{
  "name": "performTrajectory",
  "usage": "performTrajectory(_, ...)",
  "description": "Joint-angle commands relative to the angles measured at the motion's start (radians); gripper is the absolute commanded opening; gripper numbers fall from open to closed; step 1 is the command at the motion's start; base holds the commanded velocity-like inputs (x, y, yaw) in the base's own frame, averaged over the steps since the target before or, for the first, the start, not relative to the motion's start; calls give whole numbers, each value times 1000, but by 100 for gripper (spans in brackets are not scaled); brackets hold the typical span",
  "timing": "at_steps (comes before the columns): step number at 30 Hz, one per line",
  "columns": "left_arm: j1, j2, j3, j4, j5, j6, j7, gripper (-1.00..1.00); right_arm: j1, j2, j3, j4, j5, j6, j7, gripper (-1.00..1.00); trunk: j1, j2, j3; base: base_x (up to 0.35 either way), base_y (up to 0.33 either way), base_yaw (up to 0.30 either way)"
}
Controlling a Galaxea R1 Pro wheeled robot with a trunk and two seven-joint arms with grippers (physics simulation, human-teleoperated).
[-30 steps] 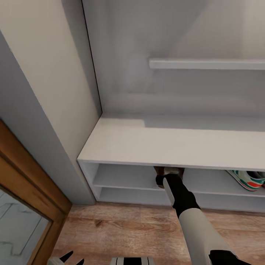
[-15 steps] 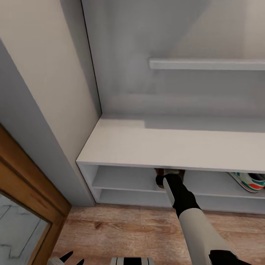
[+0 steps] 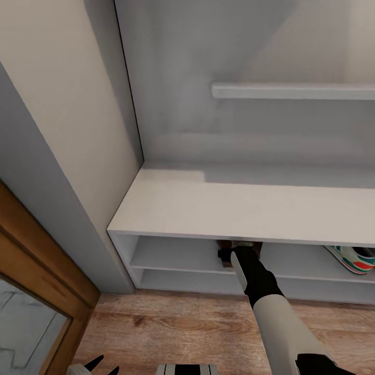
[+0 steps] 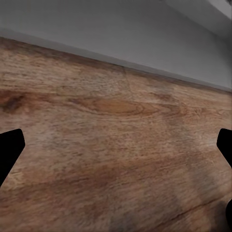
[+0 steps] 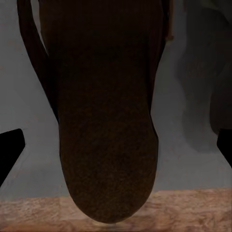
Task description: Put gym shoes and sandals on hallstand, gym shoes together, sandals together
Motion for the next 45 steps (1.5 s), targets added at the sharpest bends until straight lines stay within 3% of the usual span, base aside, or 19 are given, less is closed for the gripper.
performTrajectory(1,-1,0,2,1,1,-5,-4,100,-1,1,-3,-1,3,5,0,100,0,0,-1,0,0,0)
performTrajectory(22,-1,0,2,1,1,-6,-5,100,0,1,-4,2,3,5,0,100,0,0,-1,-4,-1,0)
performTrajectory(45,-1,1,2,1,1,-6,-5,100,0,1,-1,-4,0,5,3,100,0,0,-1,-273,-98,0)
